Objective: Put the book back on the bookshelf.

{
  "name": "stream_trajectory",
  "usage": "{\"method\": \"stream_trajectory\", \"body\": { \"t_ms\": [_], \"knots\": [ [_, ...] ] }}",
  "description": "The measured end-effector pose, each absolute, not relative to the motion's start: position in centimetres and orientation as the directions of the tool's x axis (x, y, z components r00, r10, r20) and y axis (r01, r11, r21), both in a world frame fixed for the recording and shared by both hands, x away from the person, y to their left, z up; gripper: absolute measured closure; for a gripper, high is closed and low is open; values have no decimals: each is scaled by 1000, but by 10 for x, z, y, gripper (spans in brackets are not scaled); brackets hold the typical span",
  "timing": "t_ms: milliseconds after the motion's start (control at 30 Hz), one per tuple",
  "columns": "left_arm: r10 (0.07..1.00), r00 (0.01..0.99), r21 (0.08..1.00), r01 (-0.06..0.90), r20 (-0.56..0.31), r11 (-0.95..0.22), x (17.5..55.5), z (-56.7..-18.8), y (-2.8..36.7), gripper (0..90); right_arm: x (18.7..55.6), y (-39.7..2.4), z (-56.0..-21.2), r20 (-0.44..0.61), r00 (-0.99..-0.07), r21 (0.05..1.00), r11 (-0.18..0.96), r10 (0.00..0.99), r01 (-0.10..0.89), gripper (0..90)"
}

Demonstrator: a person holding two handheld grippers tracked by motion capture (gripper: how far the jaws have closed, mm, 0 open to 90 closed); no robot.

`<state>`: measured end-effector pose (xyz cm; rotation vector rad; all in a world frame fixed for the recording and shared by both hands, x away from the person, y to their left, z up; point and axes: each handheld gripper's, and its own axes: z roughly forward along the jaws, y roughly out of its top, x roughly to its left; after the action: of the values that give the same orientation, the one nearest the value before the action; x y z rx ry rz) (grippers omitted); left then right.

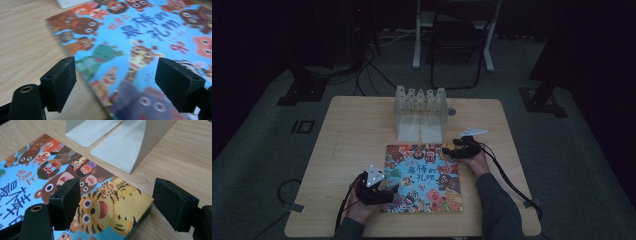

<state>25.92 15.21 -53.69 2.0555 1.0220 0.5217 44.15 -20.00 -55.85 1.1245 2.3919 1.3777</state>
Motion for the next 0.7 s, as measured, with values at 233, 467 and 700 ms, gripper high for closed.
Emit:
{"method": "stream_trajectory", "body": {
  "t_ms": [233,467,700],
  "knots": [
    [751,660,799,430,40,-421,240,-538,130,131,440,-202,-546,225,-705,812,271,672,517,233],
    [718,691,768,415,84,-489,228,-545,104,62,438,-202,-536,220,-714,827,260,665,497,234],
    [682,721,775,361,121,-519,217,-544,84,20,438,-202,-528,220,-720,834,255,658,489,234]
  ]
}}
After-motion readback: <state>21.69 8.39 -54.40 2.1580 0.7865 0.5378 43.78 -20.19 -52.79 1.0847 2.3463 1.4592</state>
